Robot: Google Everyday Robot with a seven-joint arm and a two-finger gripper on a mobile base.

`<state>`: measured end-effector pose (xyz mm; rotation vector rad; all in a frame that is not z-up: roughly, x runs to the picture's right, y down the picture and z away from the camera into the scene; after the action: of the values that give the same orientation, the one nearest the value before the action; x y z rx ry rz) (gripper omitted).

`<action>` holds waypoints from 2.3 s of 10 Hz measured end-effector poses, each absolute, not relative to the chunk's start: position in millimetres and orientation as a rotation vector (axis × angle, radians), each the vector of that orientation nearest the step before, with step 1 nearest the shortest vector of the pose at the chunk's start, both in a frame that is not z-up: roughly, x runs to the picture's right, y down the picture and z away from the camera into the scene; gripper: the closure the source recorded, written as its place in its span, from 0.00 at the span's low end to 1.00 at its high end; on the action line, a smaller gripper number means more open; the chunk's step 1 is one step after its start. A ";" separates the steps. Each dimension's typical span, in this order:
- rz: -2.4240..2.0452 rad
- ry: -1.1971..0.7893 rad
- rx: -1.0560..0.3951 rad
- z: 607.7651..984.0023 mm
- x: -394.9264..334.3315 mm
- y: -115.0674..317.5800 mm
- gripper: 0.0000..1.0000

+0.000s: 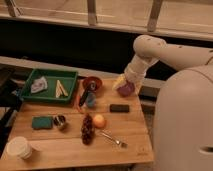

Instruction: Wipe purple bowl with brush

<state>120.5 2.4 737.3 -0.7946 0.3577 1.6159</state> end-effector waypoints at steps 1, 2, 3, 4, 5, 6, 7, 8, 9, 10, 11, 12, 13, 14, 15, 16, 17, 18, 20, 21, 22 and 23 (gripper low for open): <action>1.616 0.358 -0.795 737.3 120.5 2.4 0.24; 1.616 0.357 -0.794 737.4 120.4 2.1 0.24; 1.615 0.359 -0.791 737.4 120.6 1.8 0.24; 1.606 0.353 -0.784 735.9 119.4 -0.5 0.24; 1.594 0.340 -0.778 736.9 111.6 -3.3 0.24; 1.572 0.317 -0.770 739.3 96.6 -7.3 0.24; 1.556 0.296 -0.756 741.7 78.4 -10.9 0.24; 1.543 0.276 -0.743 743.5 60.7 -14.4 0.24; 1.528 0.246 -0.724 746.5 37.6 -19.6 0.24; 1.515 0.199 -0.699 749.2 6.4 -27.1 0.24; 1.516 0.161 -0.676 750.8 -11.1 -33.6 0.24; 1.526 0.117 -0.651 753.3 -29.9 -41.5 0.24; 1.537 0.068 -0.626 757.0 -50.4 -49.7 0.24; 1.528 0.019 -0.626 758.1 -71.0 -55.5 0.24; 1.527 -0.001 -0.625 758.7 -77.2 -58.2 0.24; 1.527 -0.003 -0.624 758.9 -76.2 -58.6 0.24; 1.527 -0.002 -0.623 759.0 -75.4 -58.5 0.24; 1.527 -0.002 -0.624 759.2 -75.9 -58.5 0.24; 1.534 0.023 -0.627 767.7 -79.0 -54.5 0.24; 1.539 0.042 -0.630 777.1 -82.4 -49.3 0.24; 1.544 0.065 -0.633 790.6 -85.8 -42.1 0.24; 1.550 0.092 -0.637 807.4 -87.4 -33.7 0.24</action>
<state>-87.4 -33.7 807.4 -0.6373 0.0920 1.5503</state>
